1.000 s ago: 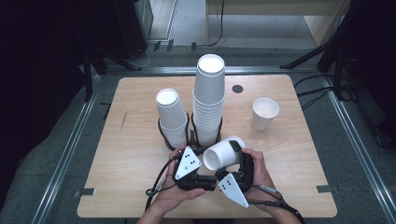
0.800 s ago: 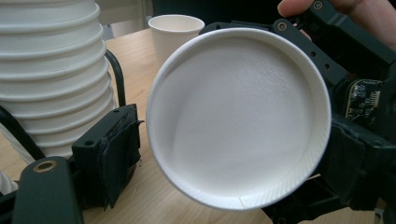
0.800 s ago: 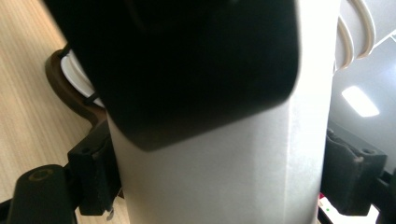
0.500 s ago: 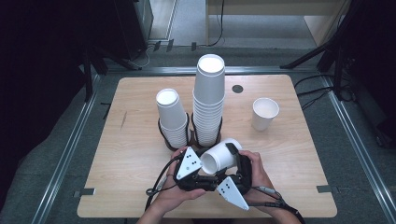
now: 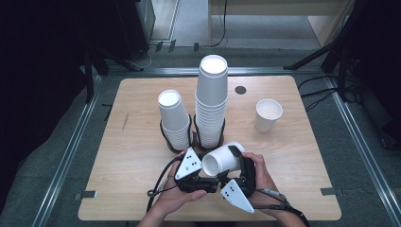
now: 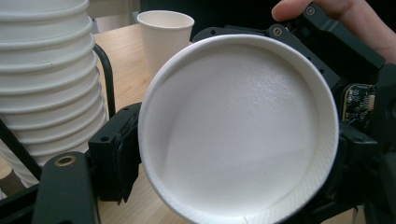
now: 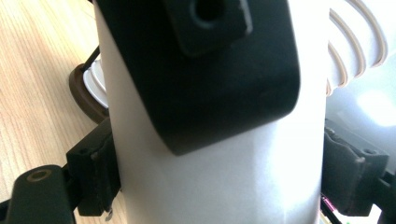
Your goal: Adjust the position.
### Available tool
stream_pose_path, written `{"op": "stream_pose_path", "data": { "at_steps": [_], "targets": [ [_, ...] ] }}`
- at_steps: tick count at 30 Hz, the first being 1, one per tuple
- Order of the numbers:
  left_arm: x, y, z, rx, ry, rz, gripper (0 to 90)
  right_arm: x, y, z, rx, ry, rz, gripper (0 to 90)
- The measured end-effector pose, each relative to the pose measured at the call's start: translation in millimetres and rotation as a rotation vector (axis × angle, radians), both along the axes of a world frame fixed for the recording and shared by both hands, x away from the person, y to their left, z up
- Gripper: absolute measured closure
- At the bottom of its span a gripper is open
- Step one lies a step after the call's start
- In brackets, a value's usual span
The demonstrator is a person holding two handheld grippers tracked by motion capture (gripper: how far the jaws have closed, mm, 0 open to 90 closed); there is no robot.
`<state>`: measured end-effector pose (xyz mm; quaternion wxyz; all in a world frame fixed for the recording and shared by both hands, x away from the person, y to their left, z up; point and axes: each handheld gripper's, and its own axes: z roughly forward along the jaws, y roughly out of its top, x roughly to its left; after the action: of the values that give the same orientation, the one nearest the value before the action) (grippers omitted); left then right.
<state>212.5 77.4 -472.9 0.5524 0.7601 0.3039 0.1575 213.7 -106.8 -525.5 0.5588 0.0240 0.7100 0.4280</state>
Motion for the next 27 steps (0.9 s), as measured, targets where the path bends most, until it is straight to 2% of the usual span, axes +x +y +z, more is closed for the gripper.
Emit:
{"op": "stream_pose_path", "data": {
  "at_steps": [6, 8, 10, 13, 17, 22, 24, 27],
  "targets": [
    [-0.1, 0.3, 0.1, 0.006, -0.001, 0.001, 22.1, 0.5, -0.4, 0.4, -0.003, 0.009, 0.006, 13.1],
    [-1.0, -0.6, 0.2, 0.015, -0.022, 0.012, 22.5, 0.8, 0.1, 0.6, -0.001, 0.012, 0.0, 12.4],
    [-2.4, -2.0, -0.2, 0.036, -0.053, 0.048, 22.7, 0.6, 0.5, 1.1, 0.0, 0.011, -0.008, 10.3],
    [-0.3, 3.9, -0.5, 0.011, -0.052, 0.034, 22.9, -0.9, -0.9, 5.0, 0.0, 0.019, 0.006, 6.5],
    [1.1, 7.8, 0.6, -0.002, -0.068, 0.07, 22.9, -1.6, -2.7, 9.8, 0.006, 0.022, 0.013, 4.2],
    [1.0, 10.3, 1.2, -0.02, -0.083, 0.078, 22.9, -6.9, -4.1, 18.0, 0.014, 0.028, 0.016, 1.7],
    [1.0, 11.5, 1.1, -0.051, -0.086, 0.064, 22.9, -9.9, -4.9, 21.4, 0.028, 0.037, 0.015, 1.3],
    [0.7, 12.1, 1.6, -0.061, -0.098, 0.072, 22.8, -13.6, -8.0, 27.8, 0.051, 0.042, 0.01, 1.0]
  ]
}}
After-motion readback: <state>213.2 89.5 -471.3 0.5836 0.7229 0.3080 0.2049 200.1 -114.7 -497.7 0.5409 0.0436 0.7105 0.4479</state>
